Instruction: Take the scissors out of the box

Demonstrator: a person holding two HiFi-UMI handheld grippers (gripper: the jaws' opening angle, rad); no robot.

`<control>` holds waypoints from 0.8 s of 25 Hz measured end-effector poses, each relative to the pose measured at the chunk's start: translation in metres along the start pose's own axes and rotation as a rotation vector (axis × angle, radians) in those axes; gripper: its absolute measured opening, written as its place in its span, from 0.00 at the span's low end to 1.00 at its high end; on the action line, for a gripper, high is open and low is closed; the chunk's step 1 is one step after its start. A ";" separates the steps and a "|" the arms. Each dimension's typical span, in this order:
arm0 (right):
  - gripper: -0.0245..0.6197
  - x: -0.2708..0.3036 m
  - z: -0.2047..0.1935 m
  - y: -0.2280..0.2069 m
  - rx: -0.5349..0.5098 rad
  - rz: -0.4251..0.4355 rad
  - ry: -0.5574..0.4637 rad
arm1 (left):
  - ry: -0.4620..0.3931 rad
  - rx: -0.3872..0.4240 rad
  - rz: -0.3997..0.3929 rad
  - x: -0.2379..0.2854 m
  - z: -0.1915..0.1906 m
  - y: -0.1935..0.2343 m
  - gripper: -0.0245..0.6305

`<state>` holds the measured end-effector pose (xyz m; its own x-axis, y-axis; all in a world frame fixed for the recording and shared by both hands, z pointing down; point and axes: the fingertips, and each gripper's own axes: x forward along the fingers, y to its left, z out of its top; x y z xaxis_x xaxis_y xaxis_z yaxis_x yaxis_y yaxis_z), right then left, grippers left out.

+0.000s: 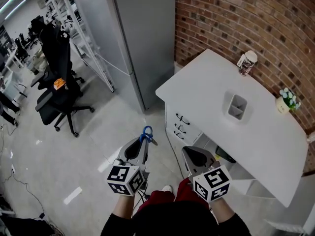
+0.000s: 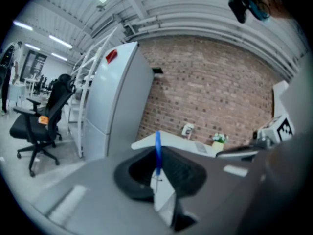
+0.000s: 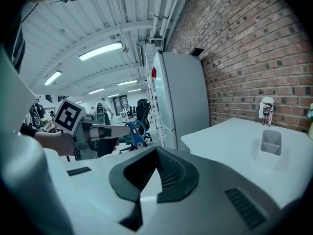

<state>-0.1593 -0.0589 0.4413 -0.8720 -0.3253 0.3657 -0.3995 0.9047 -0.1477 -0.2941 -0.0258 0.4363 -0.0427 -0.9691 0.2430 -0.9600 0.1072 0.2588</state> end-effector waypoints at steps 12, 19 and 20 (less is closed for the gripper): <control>0.05 -0.001 -0.014 0.037 -0.030 0.024 0.028 | 0.008 -0.002 0.029 -0.039 -0.018 0.013 0.08; 0.05 -0.008 -0.022 0.052 -0.034 0.022 0.031 | 0.027 -0.007 0.032 -0.059 -0.032 0.014 0.08; 0.05 -0.009 -0.023 0.053 -0.033 0.020 0.030 | 0.028 -0.007 0.032 -0.061 -0.034 0.014 0.08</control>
<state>-0.1660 -0.0015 0.4516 -0.8707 -0.2992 0.3903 -0.3722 0.9196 -0.1255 -0.2958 0.0420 0.4566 -0.0655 -0.9587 0.2769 -0.9564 0.1395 0.2567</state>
